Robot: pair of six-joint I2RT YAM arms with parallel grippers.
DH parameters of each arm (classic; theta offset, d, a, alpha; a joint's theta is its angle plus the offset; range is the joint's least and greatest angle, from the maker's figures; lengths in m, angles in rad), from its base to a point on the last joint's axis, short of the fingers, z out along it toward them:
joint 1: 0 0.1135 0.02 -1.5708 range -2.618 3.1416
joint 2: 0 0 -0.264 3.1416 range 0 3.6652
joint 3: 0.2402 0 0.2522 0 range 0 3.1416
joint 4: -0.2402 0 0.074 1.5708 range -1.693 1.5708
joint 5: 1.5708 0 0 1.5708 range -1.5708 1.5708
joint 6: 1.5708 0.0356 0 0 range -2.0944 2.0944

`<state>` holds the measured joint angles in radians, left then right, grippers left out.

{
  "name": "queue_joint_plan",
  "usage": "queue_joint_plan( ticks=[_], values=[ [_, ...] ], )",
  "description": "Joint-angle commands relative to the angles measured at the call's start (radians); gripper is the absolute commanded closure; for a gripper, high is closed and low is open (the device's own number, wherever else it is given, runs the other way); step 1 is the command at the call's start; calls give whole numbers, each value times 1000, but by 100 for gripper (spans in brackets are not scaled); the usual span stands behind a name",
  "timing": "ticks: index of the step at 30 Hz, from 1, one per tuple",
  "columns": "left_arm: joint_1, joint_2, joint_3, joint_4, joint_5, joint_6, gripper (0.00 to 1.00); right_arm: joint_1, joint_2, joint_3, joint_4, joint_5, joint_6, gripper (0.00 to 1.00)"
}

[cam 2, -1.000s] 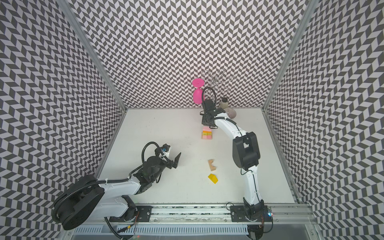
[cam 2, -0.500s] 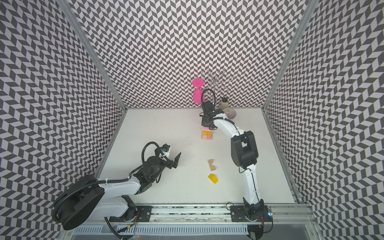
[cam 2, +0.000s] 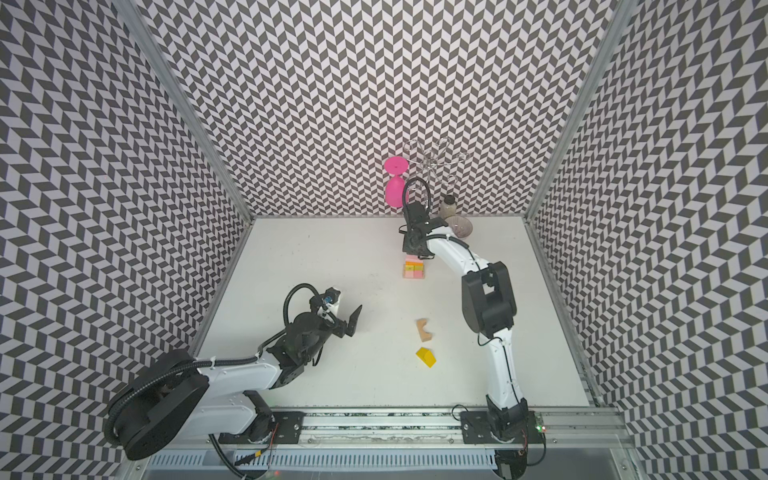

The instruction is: Build the wood block tower

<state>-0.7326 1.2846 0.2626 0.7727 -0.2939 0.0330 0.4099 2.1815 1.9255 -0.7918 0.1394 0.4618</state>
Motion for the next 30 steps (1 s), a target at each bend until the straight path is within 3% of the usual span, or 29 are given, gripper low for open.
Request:
queue_joint_plan(
  ticks=[1,21,30],
  values=[
    [-1,-10,9,8,-4,0,0,0,8,3,9,-11,-12,69],
    [-2,-11,9,9,-1,1,0,10,-25,-38,17,-12,-14,69],
    [-2,-11,9,10,2,2,0,10,-29,24,-22,26,-8,67]
  ],
)
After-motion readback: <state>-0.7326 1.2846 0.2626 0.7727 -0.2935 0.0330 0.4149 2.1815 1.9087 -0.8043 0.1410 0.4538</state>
